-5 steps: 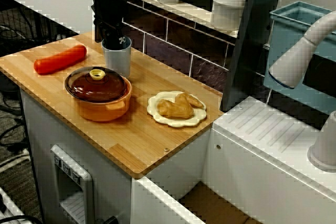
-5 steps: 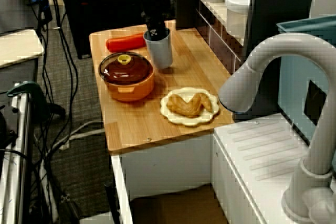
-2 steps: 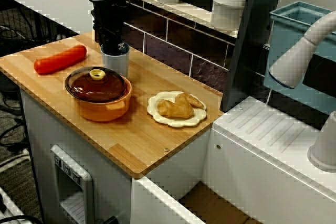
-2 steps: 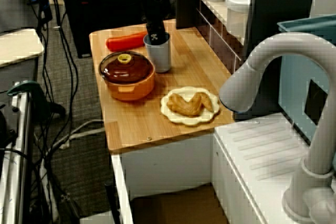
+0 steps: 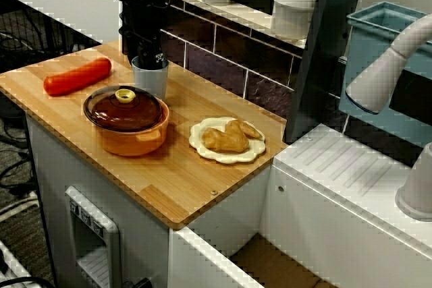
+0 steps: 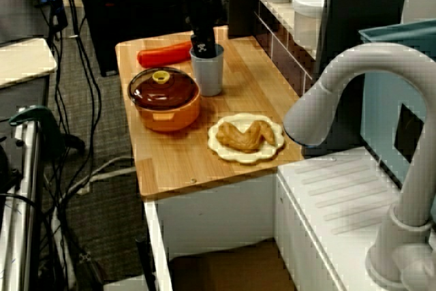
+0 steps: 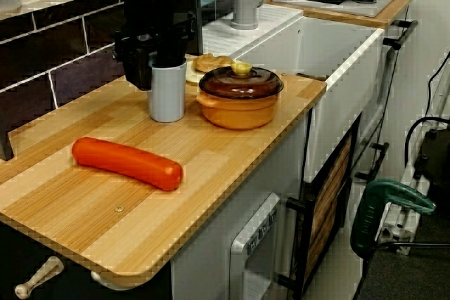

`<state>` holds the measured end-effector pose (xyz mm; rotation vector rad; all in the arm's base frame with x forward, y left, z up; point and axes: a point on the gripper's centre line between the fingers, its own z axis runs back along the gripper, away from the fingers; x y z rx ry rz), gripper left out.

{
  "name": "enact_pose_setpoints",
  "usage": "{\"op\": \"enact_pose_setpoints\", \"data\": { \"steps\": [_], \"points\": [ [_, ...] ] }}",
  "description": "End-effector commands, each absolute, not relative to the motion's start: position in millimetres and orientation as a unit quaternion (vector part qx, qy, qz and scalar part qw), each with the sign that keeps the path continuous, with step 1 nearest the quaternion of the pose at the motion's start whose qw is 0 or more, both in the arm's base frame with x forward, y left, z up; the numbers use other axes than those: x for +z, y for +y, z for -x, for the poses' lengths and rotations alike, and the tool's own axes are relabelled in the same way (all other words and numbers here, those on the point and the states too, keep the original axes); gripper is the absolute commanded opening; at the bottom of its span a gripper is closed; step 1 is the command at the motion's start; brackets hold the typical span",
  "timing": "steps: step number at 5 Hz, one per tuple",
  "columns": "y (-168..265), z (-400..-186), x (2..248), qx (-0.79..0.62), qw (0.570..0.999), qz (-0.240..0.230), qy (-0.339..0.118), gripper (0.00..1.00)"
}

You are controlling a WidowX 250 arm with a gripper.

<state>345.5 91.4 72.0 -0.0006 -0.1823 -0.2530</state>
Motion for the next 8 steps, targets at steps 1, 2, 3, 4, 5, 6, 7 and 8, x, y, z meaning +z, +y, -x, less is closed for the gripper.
{"op": "enact_pose_setpoints", "data": {
  "steps": [1, 2, 3, 4, 5, 6, 7, 8],
  "points": [
    [98.5, -344.8, 98.9, -0.127, 0.986, 0.008, -0.110, 1.00],
    [94.6, -345.1, 112.3, -0.130, 0.985, 0.019, -0.110, 1.00],
    [94.6, -346.7, 120.9, -0.119, 0.987, 0.037, -0.103, 1.00],
    [94.5, -345.8, 125.9, -0.116, 0.987, 0.044, -0.102, 1.00],
    [91.1, -341.6, 132.9, -0.127, 0.986, 0.054, -0.098, 1.00],
    [81.0, -330.7, 139.1, -0.161, 0.980, 0.064, -0.095, 1.00],
    [69.9, -311.1, 143.9, -0.195, 0.973, 0.066, -0.101, 1.00],
    [65.8, -292.8, 140.8, -0.230, 0.965, 0.059, -0.113, 1.00]
  ]
}}
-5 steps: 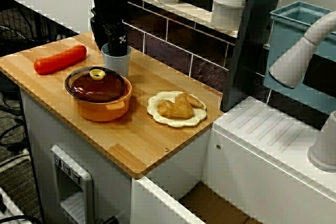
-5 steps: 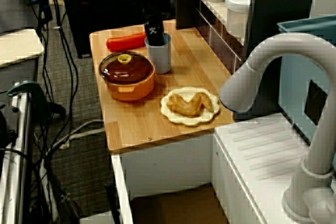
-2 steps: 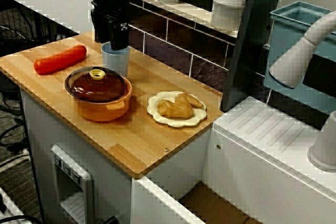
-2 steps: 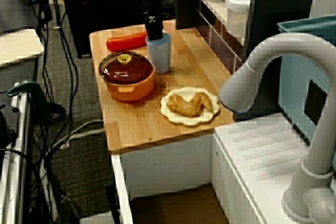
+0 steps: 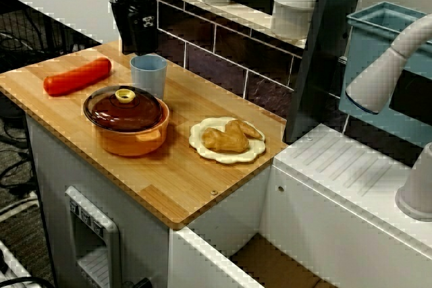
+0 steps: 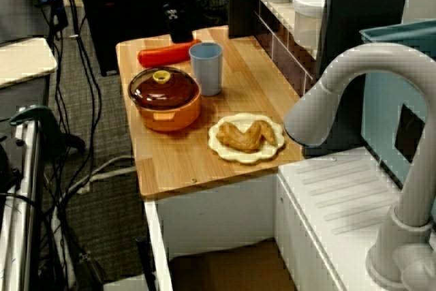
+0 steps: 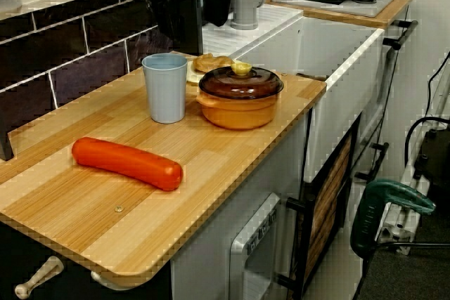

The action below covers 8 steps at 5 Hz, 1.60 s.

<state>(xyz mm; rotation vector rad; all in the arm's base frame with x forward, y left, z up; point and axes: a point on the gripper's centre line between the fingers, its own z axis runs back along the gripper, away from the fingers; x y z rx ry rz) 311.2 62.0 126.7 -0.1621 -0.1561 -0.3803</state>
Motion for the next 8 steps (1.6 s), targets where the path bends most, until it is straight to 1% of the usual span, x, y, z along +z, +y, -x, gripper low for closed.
{"op": "enact_pose_setpoints", "data": {
  "steps": [1, 2, 3, 4, 6, 8],
  "points": [
    [64.0, -283.9, 129.2, -0.277, 0.953, 0.061, -0.105, 1.00],
    [61.6, -276.0, 116.4, -0.299, 0.948, 0.053, -0.099, 1.00],
    [60.1, -272.8, 108.0, -0.328, 0.940, 0.047, -0.086, 1.00],
    [56.7, -269.9, 100.1, -0.344, 0.934, 0.031, -0.093, 1.00],
    [49.7, -265.5, 91.5, -0.336, 0.937, 0.027, -0.093, 1.00],
    [42.3, -268.8, 80.4, -0.316, 0.944, 0.023, -0.087, 1.00]
  ]
}}
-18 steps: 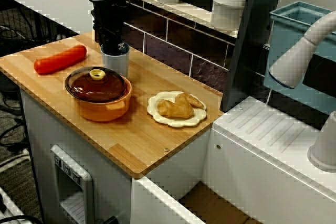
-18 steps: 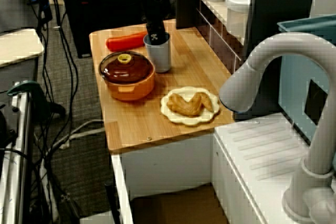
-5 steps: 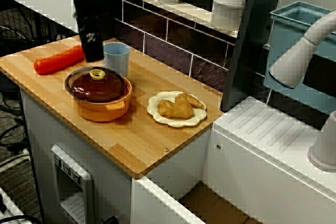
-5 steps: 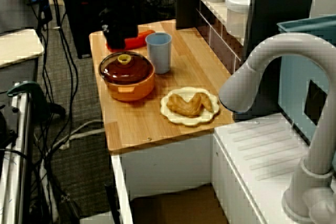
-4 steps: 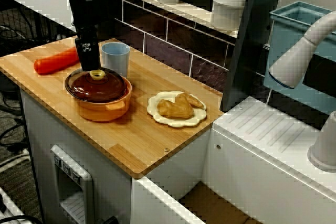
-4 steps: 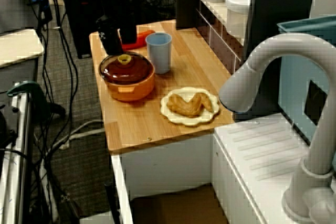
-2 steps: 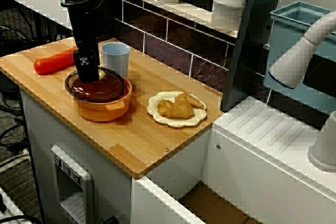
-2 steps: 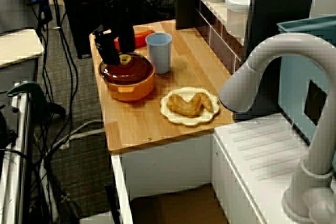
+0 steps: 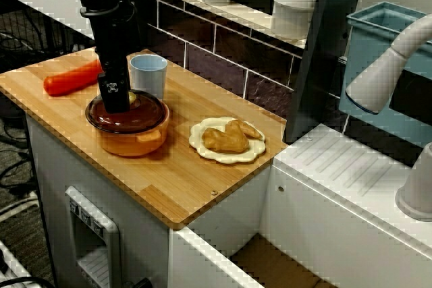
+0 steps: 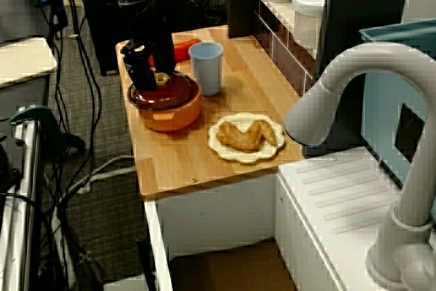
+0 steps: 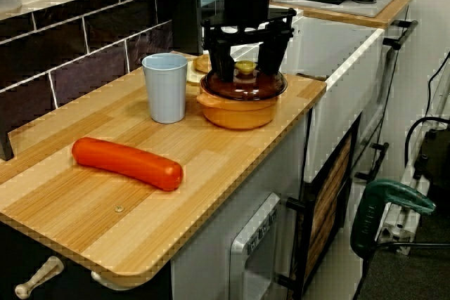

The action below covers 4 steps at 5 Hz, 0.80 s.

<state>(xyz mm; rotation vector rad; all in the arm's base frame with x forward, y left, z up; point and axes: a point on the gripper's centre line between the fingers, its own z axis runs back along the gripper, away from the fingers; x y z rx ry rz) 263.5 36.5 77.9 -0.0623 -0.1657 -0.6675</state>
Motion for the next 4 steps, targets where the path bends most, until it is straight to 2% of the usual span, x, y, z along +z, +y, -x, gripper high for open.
{"op": "enact_pose_setpoints", "data": {
  "steps": [1, 3, 4],
  "points": [
    [40.1, -271.8, 76.1, -0.301, 0.949, 0.023, -0.089, 0.00],
    [40.5, -275.3, 72.4, -0.286, 0.954, 0.026, -0.081, 0.00],
    [44.5, -275.7, 81.0, -0.283, 0.955, 0.034, -0.083, 0.00]
  ]
}}
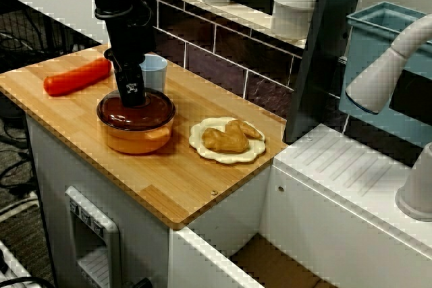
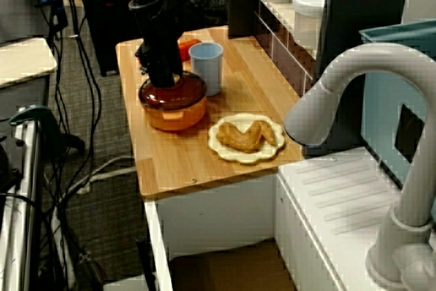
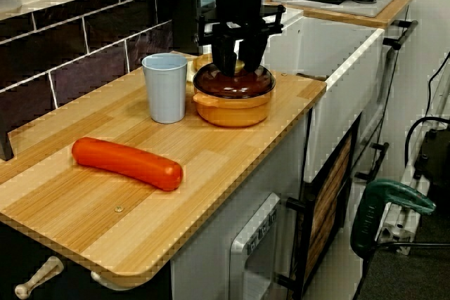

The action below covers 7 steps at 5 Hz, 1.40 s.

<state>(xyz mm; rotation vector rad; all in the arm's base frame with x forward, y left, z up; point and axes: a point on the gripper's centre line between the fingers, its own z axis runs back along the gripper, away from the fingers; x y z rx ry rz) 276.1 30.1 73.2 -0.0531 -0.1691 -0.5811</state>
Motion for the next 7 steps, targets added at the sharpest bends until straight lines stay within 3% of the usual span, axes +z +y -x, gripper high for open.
{"op": "enact_pose_setpoints", "data": {
  "steps": [1, 3, 7],
  "points": [
    [48.9, -275.7, 95.7, -0.282, 0.955, 0.041, -0.088, 0.00],
    [77.5, -270.6, 132.8, -0.269, 0.954, 0.070, -0.110, 0.00],
    [140.3, -268.3, 153.6, -0.218, 0.961, 0.086, -0.150, 0.00]
  ]
}}
